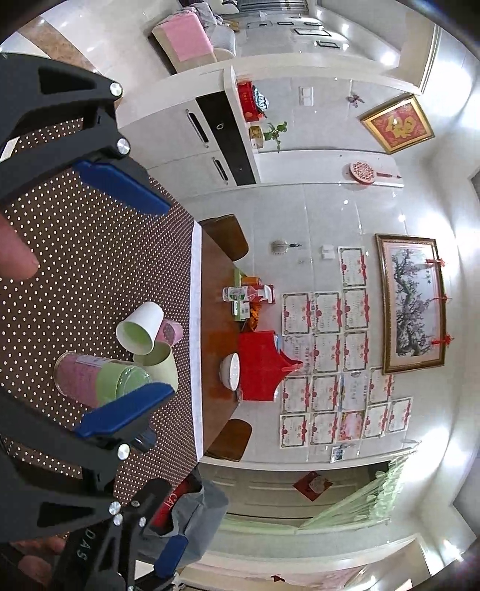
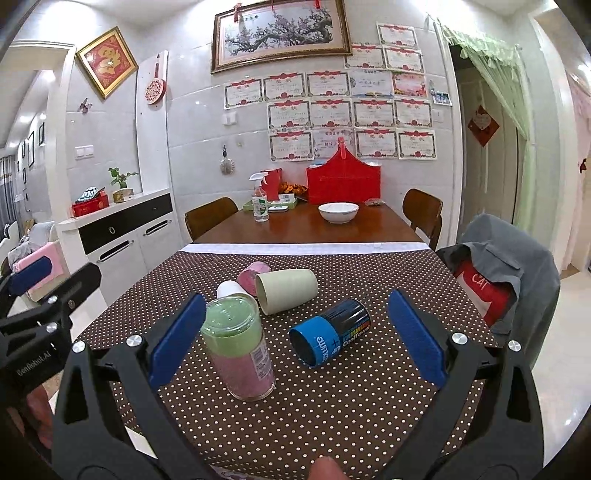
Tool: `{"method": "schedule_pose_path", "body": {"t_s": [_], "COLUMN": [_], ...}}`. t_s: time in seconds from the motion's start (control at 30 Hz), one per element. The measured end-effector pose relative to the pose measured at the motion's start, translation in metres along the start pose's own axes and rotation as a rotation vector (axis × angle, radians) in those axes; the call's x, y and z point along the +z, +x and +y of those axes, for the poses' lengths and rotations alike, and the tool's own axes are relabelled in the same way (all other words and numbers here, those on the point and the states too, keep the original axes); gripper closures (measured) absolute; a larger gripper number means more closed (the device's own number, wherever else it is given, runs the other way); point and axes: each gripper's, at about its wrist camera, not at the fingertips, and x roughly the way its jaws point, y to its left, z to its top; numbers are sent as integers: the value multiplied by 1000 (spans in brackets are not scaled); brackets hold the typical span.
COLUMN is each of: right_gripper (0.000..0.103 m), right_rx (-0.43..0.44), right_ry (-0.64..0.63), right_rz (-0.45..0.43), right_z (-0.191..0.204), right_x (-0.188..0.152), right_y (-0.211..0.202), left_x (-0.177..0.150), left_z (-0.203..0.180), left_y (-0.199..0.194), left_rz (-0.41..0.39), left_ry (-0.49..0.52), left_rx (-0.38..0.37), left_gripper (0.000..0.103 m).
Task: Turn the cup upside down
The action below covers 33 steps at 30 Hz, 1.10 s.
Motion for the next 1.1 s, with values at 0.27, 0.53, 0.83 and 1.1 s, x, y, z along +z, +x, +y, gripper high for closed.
{"method": "schedule_pose_path", "body": {"t_s": [0.27, 0.53, 0.83, 1.1], "right_gripper": [6, 6, 6, 6], "right_rx": [-3, 1, 3, 8], "right_ry": [-13, 0, 8, 4], "right_rz": [-37, -51, -53, -50], "right_z": [8, 8, 6, 9], "right_x": [-1, 0, 0, -1], "right_y": [-16, -26, -27, -26], "left_x": [3, 3, 3, 2], "left_z": [-3, -3, -4, -2], "left_y": [-21, -32, -35, -35], "left_rz": [-39, -56, -59, -61], "left_ry": [12, 2, 4, 5], "left_rx": [7, 8, 12, 19], "left_gripper": [12, 12, 12, 12]}}
